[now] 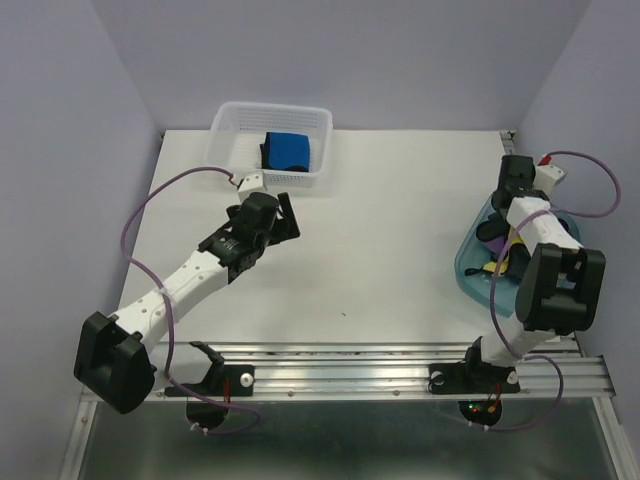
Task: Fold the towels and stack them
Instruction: Grab crumpled towel, then move the towel to the center of the board
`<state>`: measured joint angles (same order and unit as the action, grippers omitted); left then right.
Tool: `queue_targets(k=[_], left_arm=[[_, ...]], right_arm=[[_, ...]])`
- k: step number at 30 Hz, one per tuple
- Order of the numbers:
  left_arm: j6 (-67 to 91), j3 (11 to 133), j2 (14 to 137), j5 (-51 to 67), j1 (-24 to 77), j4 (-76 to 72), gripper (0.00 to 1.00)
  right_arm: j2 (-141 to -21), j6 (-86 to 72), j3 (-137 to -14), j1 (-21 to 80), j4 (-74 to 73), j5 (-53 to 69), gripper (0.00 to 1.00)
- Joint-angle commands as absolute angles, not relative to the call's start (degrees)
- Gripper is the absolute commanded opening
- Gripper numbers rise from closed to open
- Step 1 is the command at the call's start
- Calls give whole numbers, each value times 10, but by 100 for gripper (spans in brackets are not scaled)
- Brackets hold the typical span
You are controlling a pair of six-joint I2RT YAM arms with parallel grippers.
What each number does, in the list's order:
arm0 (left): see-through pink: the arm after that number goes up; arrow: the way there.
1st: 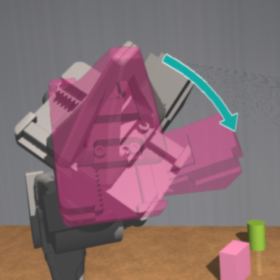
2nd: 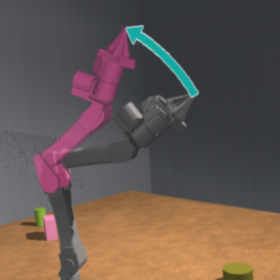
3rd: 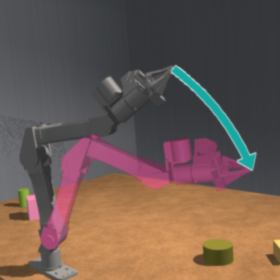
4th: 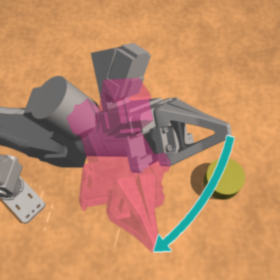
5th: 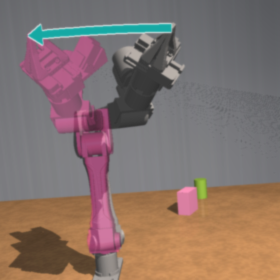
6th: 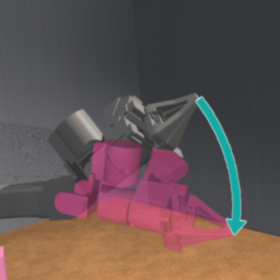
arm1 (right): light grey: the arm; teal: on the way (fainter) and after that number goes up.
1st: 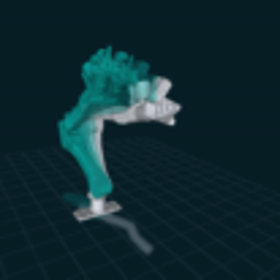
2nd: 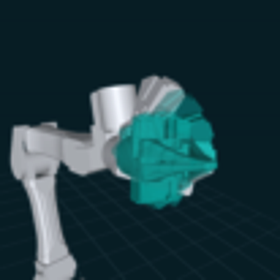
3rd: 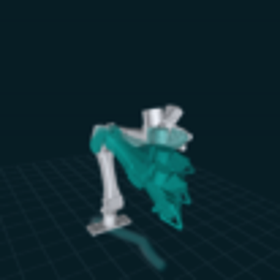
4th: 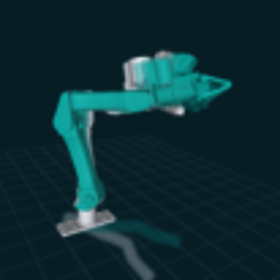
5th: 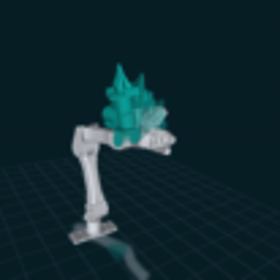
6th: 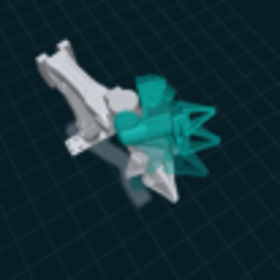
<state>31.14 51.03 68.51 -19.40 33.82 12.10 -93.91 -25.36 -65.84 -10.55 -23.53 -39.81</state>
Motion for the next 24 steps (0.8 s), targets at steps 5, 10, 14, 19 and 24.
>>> queue_targets(k=[5,10,14,19,24], left_arm=[[320,499,639,-209,345,105,99],[327,464,602,-197,347,80,99],[333,447,572,-187,347,69,99],[347,420,526,-185,347,62,99],[362,390,481,-195,347,71,99]], right_arm=[[-746,-234,-703,-111,-260,-353,12],[-648,-216,-730,-108,-258,-151,11],[-605,-217,-766,-105,-229,83,8],[-602,-278,-776,-90,-82,444,8],[-606,-288,-780,34,-29,442,8]])
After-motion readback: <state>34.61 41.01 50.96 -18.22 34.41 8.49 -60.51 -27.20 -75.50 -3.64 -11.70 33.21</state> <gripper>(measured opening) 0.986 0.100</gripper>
